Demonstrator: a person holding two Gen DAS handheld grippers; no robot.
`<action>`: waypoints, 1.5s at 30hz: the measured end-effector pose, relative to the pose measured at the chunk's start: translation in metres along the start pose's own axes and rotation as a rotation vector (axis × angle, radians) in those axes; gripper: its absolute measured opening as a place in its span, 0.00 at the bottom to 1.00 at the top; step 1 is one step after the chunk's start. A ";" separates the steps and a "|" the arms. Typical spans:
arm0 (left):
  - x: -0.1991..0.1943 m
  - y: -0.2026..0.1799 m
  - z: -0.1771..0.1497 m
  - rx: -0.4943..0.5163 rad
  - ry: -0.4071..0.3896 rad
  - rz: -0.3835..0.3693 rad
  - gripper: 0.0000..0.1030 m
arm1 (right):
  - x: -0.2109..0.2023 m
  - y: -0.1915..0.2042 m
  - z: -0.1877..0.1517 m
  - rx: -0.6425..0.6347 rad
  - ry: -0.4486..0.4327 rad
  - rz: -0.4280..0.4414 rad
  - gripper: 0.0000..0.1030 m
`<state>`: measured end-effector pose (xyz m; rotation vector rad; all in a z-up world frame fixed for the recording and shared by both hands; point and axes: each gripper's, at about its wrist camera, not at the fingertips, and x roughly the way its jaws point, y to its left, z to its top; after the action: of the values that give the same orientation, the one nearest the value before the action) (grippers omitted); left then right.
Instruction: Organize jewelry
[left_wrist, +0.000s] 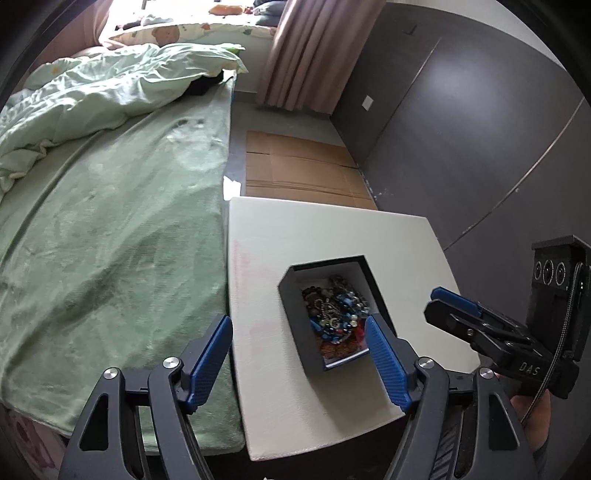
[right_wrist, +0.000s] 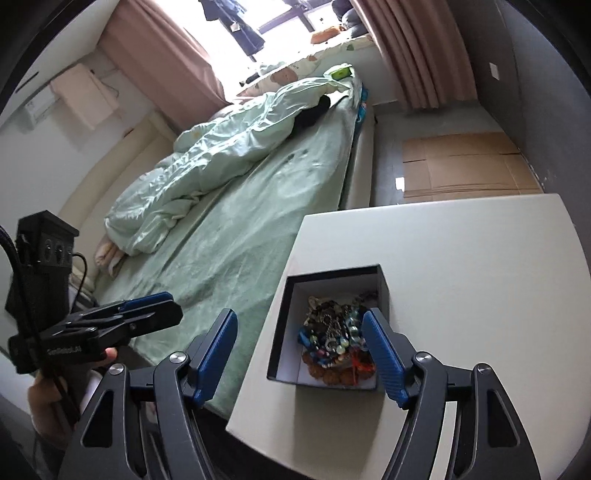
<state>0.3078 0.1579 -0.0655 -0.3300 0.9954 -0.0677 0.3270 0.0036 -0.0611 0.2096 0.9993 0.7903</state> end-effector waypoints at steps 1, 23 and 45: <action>0.000 -0.004 -0.001 0.004 0.000 -0.007 0.73 | -0.005 -0.003 -0.003 0.011 -0.005 -0.006 0.69; -0.054 -0.087 -0.045 0.058 -0.166 -0.049 1.00 | -0.126 -0.030 -0.063 0.089 -0.171 -0.142 1.00; -0.146 -0.163 -0.138 0.132 -0.335 -0.050 1.00 | -0.249 0.000 -0.126 0.026 -0.290 -0.165 1.00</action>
<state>0.1284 -0.0001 0.0339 -0.2350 0.6479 -0.1190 0.1509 -0.1886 0.0376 0.2526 0.7423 0.5771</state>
